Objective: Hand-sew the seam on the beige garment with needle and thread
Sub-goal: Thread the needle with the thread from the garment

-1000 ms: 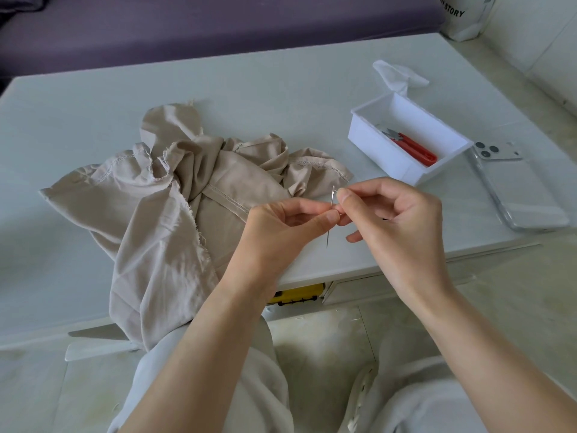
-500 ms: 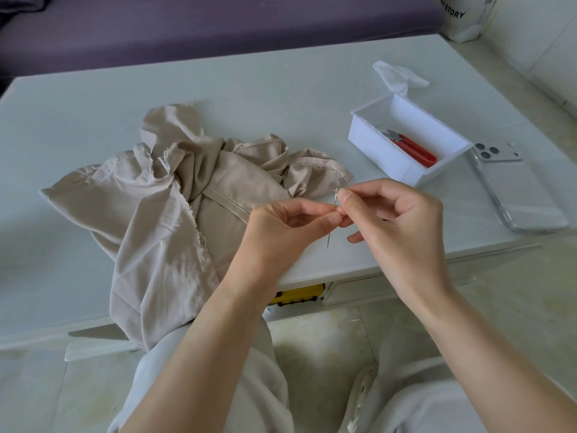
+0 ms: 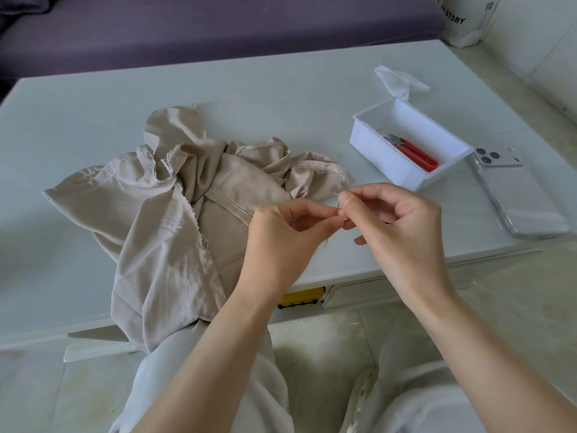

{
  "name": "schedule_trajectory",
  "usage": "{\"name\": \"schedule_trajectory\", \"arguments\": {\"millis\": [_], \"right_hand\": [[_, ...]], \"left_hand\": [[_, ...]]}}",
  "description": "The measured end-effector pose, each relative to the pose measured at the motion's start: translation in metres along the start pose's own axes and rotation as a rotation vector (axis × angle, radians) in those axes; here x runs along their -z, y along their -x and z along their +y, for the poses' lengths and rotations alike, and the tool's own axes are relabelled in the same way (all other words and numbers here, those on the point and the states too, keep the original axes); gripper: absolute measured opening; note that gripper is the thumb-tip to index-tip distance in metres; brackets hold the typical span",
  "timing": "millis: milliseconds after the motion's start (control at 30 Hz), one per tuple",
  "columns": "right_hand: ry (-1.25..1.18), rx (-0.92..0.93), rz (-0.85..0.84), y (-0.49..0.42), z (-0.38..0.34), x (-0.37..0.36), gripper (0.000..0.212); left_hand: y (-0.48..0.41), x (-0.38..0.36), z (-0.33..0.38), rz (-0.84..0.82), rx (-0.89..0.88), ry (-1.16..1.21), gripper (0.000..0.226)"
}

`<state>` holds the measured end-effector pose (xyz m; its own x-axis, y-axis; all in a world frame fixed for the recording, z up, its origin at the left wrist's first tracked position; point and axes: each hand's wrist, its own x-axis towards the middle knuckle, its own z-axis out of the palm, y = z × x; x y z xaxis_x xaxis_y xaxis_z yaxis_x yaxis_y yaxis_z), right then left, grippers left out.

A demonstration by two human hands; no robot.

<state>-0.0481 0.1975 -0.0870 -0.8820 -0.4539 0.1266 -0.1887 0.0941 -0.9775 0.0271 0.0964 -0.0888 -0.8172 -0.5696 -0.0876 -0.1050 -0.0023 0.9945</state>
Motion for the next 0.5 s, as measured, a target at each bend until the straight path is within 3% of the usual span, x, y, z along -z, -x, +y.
{"name": "schedule_trajectory", "arguments": {"millis": [167, 333, 500], "right_hand": [[-0.020, -0.021, -0.017, -0.0023, -0.0005, 0.0009, 0.017], [-0.059, -0.049, -0.028, -0.0033, -0.0043, 0.0019, 0.020], [-0.073, -0.057, -0.056, -0.0047, -0.0051, 0.0031, 0.018]], "left_hand": [[-0.0013, -0.0031, -0.0036, 0.022, -0.074, -0.108, 0.014], [-0.0023, -0.0026, 0.0001, -0.132, -0.006, 0.107, 0.015], [-0.0052, -0.0010, -0.0001, -0.124, 0.017, 0.251, 0.015]]}}
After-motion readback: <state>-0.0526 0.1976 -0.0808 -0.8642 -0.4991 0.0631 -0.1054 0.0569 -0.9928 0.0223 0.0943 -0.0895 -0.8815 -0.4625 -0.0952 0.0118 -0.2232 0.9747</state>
